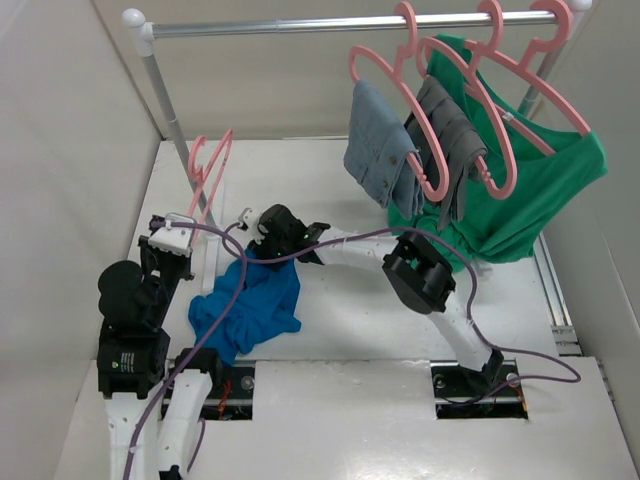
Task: Place the t-shirt on the hanger
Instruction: Place tshirt on hanger
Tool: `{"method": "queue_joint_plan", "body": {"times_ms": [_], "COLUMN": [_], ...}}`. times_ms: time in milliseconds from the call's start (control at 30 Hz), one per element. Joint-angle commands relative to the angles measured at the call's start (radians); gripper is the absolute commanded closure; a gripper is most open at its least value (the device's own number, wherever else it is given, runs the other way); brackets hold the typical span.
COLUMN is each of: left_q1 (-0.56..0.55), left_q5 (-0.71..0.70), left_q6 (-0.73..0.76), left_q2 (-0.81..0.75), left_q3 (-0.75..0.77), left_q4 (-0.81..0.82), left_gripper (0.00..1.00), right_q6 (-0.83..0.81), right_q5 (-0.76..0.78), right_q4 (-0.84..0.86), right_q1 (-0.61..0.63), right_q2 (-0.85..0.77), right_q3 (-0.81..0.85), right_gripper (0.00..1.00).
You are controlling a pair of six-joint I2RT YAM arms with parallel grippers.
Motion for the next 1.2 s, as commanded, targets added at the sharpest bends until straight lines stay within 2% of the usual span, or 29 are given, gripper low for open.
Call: {"method": "queue_joint_plan", "body": {"times_ms": [0, 67, 100, 233, 333, 500, 633, 867, 900, 1000, 1167], "left_q1": [0.001, 0.001, 0.001, 0.001, 0.001, 0.001, 0.001, 0.001, 0.001, -0.114, -0.126], "left_q5": [0.032, 0.08, 0.095, 0.199, 0.353, 0.621, 0.73, 0.853, 0.853, 0.817, 0.795], "left_q6": [0.026, 0.037, 0.046, 0.102, 0.196, 0.359, 0.507, 0.679, 0.663, 0.629, 0.641], "left_q2": [0.001, 0.001, 0.015, 0.062, 0.108, 0.179, 0.277, 0.354, 0.37, 0.394, 0.403], "left_q3": [0.038, 0.047, 0.047, 0.081, 0.122, 0.188, 0.256, 0.355, 0.355, 0.343, 0.334], "left_q4": [0.031, -0.003, -0.012, -0.084, -0.173, -0.303, -0.476, -0.64, -0.641, -0.641, -0.641], "left_gripper": [1.0, 1.0, 1.0, 1.0, 1.0, 1.0, 1.0, 1.0, 1.0, 1.0, 1.0], "right_q6": [0.05, 0.072, 0.082, 0.07, 0.082, 0.141, 0.154, 0.245, 0.245, 0.245, 0.263], "right_q5": [0.02, 0.045, 0.059, 0.112, 0.112, -0.1, -0.093, -0.098, -0.089, -0.089, -0.113], "right_q4": [0.028, 0.054, 0.074, 0.097, 0.106, 0.191, 0.191, 0.191, 0.191, 0.2, 0.179], "right_q1": [-0.002, -0.014, -0.024, -0.025, -0.054, -0.19, -0.225, -0.305, -0.323, -0.347, -0.399], "right_q2": [-0.037, -0.076, -0.133, -0.312, -0.459, -0.639, -0.777, -0.917, -0.935, -1.024, -1.072], "right_q3": [-0.015, -0.078, -0.148, -0.315, -0.449, -0.675, -0.81, -0.982, -1.018, -1.055, -1.097], "right_gripper": [0.68, 0.86, 1.0, 1.0, 1.0, 1.0, 1.0, 1.0, 1.0, 1.0, 1.0]}}
